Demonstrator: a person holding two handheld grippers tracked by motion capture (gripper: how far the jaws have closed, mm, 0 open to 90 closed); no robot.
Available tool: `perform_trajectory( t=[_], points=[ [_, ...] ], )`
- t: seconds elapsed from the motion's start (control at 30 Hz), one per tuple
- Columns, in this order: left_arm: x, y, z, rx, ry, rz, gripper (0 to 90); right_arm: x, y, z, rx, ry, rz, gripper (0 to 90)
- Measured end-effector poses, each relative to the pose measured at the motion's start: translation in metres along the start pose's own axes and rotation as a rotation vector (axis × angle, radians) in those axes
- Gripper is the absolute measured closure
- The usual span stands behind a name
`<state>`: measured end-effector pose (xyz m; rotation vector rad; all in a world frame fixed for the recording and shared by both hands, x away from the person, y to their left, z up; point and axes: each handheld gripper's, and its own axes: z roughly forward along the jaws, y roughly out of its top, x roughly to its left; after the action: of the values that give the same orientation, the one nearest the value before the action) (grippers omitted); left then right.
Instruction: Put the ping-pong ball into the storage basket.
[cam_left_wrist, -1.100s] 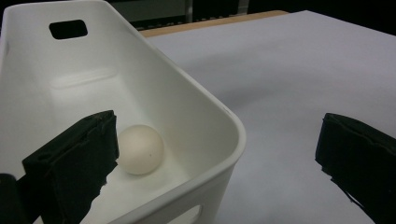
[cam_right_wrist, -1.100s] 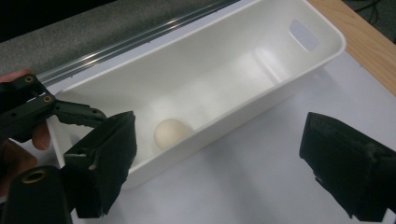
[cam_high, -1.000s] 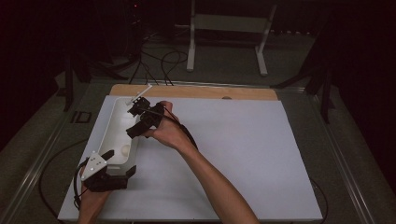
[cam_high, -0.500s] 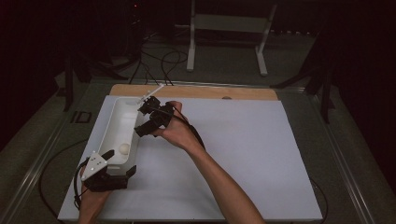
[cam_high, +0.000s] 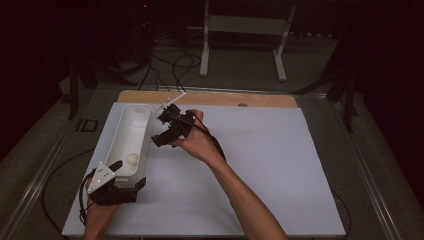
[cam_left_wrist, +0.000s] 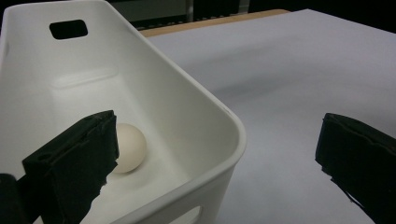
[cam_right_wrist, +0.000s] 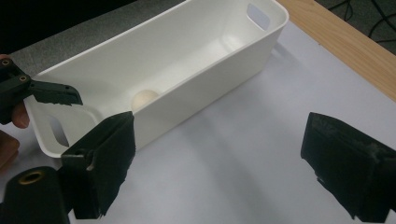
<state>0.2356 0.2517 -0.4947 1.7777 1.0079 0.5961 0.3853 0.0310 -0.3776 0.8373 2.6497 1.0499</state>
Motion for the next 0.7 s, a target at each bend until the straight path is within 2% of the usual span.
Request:
perform_trajectory(
  t=[0.4,0.7],
  points=[
    [0.0,0.0,0.0,0.0,0.001,0.001,0.1,-0.006,-0.009,-0.01,-0.017,-0.026,0.005,10.0],
    [0.0,0.0,0.0,0.0,0.003,0.0,0.1,-0.014,-0.022,-0.022,-0.03,-0.044,0.032,10.0]
  ],
)
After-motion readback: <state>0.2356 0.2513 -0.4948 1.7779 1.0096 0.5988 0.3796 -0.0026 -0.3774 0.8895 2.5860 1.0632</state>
